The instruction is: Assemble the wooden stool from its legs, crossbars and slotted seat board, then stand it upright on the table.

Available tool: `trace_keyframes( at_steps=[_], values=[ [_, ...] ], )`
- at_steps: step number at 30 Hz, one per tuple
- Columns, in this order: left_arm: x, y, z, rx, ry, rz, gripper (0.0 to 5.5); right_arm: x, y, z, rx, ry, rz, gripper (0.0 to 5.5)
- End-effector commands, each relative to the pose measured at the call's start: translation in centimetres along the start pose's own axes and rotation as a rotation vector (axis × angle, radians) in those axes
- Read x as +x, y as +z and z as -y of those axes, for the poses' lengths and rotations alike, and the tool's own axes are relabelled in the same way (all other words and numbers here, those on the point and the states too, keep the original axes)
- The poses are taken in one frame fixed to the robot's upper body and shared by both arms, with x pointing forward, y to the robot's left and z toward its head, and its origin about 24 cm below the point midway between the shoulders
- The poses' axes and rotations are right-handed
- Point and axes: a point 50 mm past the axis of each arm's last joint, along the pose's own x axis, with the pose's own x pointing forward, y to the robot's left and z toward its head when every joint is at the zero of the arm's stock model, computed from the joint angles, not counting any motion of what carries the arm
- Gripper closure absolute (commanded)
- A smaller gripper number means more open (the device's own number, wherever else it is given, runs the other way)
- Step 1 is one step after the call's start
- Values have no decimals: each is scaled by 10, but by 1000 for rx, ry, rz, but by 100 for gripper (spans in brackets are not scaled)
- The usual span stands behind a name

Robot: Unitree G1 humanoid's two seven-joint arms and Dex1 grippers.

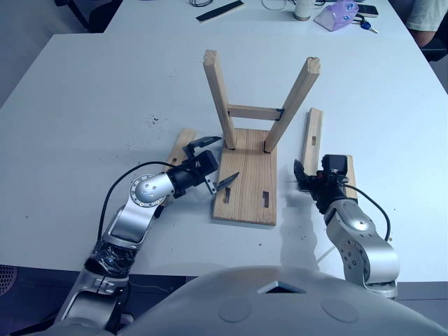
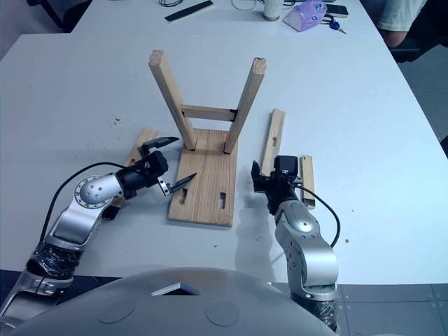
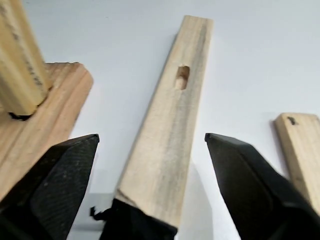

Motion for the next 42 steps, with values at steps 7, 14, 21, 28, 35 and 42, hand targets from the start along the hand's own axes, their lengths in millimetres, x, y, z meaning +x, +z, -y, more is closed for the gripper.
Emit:
trace_keyframes(
  at_steps=[7,14,21,28,35,42],
  values=[
    [-3,-4,3,4,10,-31,10,-30,14,23,-174,-61,161,159],
    [-8,-7,8,-10,47,-47,10,-64,-26,53,-271,-220,-18,159],
    [-7,-6,7,-2,44,-47,10,-50,-58,58,-100,-148,-172,159],
    [-8,-4,2,-39,82,-33,10,-56,-69,49,-15,-69,-229,258],
    [-8,-1,-10,-60,159,-28,10,-50,-60,48,252,-117,-219,354],
    [-20,34,-36,-161,214,109,10,-35,14,71,63,-161,101,419]
  ],
)
